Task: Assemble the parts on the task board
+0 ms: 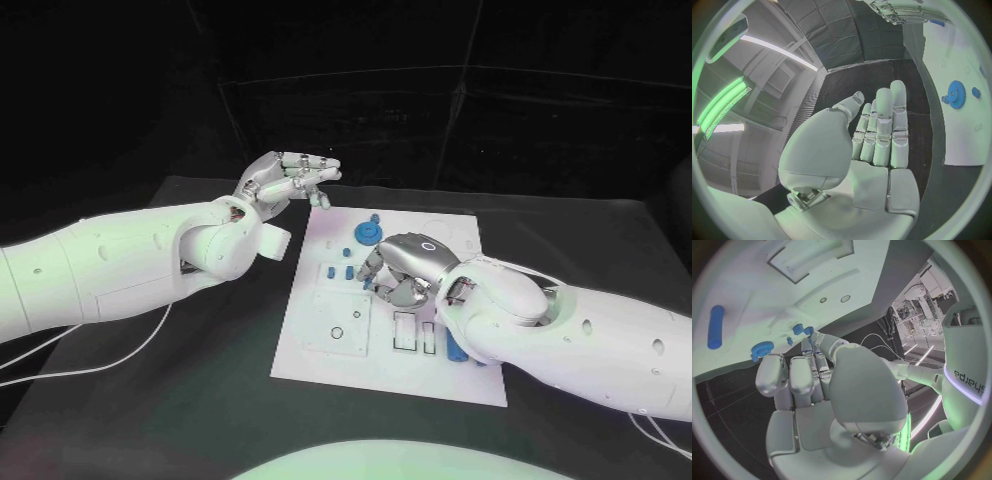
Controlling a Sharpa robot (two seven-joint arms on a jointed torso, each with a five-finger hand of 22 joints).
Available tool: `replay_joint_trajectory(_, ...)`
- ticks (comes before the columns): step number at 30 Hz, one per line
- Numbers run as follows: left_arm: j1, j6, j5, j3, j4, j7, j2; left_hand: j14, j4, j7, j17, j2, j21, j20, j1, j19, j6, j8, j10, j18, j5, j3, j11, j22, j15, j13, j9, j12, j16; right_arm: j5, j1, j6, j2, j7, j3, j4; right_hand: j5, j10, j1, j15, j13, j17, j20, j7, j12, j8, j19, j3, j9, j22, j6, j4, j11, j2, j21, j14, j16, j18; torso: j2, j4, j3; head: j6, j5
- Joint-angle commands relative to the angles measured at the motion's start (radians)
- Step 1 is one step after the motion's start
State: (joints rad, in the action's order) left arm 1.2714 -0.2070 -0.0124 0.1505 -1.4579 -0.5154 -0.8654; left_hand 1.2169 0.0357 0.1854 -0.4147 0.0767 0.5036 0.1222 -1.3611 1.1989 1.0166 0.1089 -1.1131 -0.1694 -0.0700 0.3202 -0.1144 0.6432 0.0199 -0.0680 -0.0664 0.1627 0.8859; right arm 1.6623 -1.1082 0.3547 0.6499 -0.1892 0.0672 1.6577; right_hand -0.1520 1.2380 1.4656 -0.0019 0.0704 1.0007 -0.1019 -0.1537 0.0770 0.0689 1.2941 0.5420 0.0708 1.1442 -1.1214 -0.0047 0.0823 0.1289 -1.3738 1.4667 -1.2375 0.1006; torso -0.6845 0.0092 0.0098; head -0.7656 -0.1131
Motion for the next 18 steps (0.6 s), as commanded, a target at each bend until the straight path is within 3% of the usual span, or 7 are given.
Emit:
replay_joint_trajectory(1, 0.002, 0.012, -0.006, -0.001, 0.002, -0.018, 0.003, -0.004, -0.004, 0.002, 0.001, 0.003, -0.003, 0.002, -0.010, 0.008, -0.005, -0.003, 0.008, -0.014, -0.006, 0.001, 0.000, -0.001, 0.005, 0.000, 0.000, -0.001, 0.000, 0.013, 0.004, -0.006, -0.007, 0.026, 0.000, -0.007, 0.002, -0.005, -0.007, 0.001, 0.001, 0.000, -0.004, -0.004, -0.004, -0.004, 0.005, 0.005, -0.001, -0.001, 0.005, 0.001, 0.001, -0.002, -0.005, 0.013, -0.004, -0.008, 0.001, 0.0014, 0.0011, -0.005, -0.006)
replay_joint_trajectory(9, 0.002, 0.014, -0.006, -0.001, 0.007, -0.012, 0.008, -0.005, -0.005, 0.002, 0.002, 0.003, -0.004, 0.002, -0.010, 0.008, -0.005, -0.002, 0.008, -0.013, -0.007, 0.001, 0.000, -0.002, 0.005, 0.000, -0.001, 0.000, 0.000, 0.012, 0.018, -0.024, -0.018, 0.047, 0.004, -0.020, 0.000, -0.006, -0.013, 0.001, 0.001, -0.002, -0.004, -0.005, -0.004, -0.004, 0.004, 0.005, -0.001, -0.001, 0.006, 0.000, 0.002, -0.001, -0.005, 0.013, -0.004, -0.008, 0.002, -0.0004, 0.0009, -0.011, -0.013)
replay_joint_trajectory(18, 0.002, 0.014, -0.006, -0.001, 0.003, -0.003, 0.008, -0.005, -0.005, 0.003, 0.002, 0.003, -0.004, 0.002, -0.010, 0.008, -0.005, -0.002, 0.008, -0.013, -0.007, 0.001, 0.000, -0.002, 0.006, 0.000, -0.001, 0.000, 0.000, 0.011, 0.025, -0.033, -0.018, 0.062, 0.027, -0.020, -0.001, -0.006, -0.014, 0.002, 0.001, -0.002, -0.004, -0.005, -0.004, -0.004, 0.004, 0.005, -0.001, -0.002, 0.006, -0.001, 0.002, 0.000, -0.005, 0.013, -0.004, -0.008, 0.000, 0.0006, 0.0004, -0.014, -0.020)
